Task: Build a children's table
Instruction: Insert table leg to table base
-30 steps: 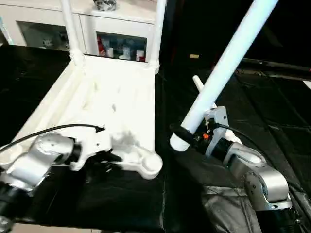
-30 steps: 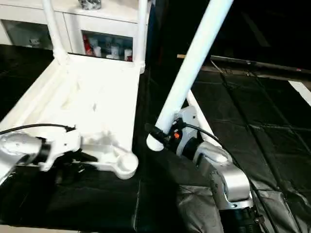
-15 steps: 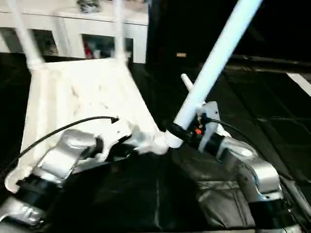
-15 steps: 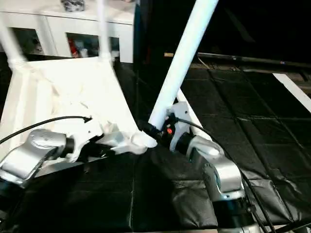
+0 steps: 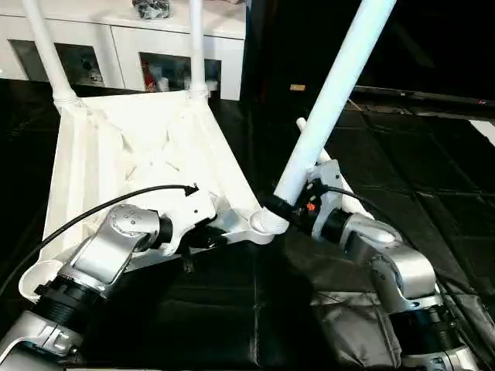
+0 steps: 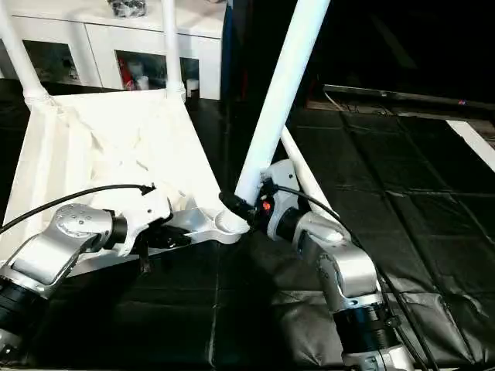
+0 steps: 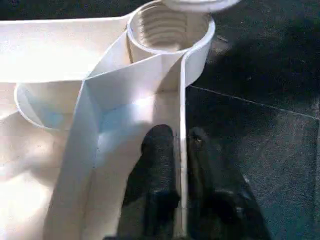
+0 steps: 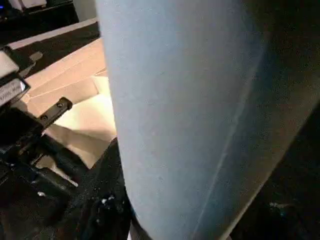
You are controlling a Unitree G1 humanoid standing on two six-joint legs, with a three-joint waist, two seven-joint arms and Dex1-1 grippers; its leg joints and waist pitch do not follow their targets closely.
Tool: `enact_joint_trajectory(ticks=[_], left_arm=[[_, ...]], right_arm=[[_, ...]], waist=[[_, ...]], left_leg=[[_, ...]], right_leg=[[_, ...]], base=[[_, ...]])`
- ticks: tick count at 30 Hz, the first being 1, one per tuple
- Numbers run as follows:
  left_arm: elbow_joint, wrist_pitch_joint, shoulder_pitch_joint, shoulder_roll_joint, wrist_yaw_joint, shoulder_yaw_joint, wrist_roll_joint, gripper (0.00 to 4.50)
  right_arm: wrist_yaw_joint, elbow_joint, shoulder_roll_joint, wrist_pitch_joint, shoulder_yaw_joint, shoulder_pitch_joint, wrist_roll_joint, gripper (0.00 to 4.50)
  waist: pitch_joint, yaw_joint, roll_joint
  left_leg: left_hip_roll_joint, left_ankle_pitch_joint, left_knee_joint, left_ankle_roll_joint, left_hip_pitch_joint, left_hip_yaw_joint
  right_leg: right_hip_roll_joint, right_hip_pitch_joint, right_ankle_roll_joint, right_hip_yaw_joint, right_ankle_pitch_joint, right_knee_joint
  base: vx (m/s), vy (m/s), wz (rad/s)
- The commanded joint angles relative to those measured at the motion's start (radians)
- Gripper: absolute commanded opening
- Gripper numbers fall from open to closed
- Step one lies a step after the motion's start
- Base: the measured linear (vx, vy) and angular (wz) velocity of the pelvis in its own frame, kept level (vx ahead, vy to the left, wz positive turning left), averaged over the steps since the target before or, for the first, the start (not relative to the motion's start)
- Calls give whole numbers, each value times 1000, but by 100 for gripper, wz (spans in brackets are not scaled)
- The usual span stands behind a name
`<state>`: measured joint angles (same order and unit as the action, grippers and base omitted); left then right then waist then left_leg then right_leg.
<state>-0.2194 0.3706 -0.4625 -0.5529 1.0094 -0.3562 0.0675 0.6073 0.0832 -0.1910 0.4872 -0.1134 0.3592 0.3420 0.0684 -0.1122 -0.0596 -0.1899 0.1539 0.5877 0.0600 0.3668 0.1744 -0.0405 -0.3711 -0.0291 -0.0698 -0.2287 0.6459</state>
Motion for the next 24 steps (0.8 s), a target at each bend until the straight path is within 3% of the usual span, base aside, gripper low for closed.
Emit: enact_joint_trajectory(ticks=[1,6,9,17,24], left_arm=[[-34,-13,-11,3,-5,8,-12,61],[-43,-19,-11,1,-1,10,-13,61],[-49,-12,-12,2,-2,12,-14,26],[-68,-14,-26,-8,31,8,-16,2],[-66,-76,-34,-43,100,-28,-39,0]], right_arm=[[8,4,-4,-26,0,31,-8,194],[14,15,-1,-35,-2,35,-13,194],[17,24,1,-44,-5,39,-17,194],[19,98,14,-68,-19,80,-36,194],[41,211,24,-107,-37,125,-65,194]], waist=[[-64,0,21],[-63,0,21],[-62,0,21],[-61,2,22],[-68,4,22]], left_leg=[[-50,276,-73,56,-22,-23],[-51,295,-74,59,-23,-25],[-52,302,-75,61,-24,-25],[-49,313,-74,63,-25,-25],[-51,269,-73,61,-20,-24]], right_leg=[[-111,26,-138,66,-239,-99],[-113,25,-133,67,-276,-102],[-114,23,-133,67,-282,-102],[-115,21,-136,67,-312,-106],[-112,25,-155,67,-212,-93]], base=[[0,0,0],[0,0,0],[0,0,0],[0,0,0],[0,0,0]])
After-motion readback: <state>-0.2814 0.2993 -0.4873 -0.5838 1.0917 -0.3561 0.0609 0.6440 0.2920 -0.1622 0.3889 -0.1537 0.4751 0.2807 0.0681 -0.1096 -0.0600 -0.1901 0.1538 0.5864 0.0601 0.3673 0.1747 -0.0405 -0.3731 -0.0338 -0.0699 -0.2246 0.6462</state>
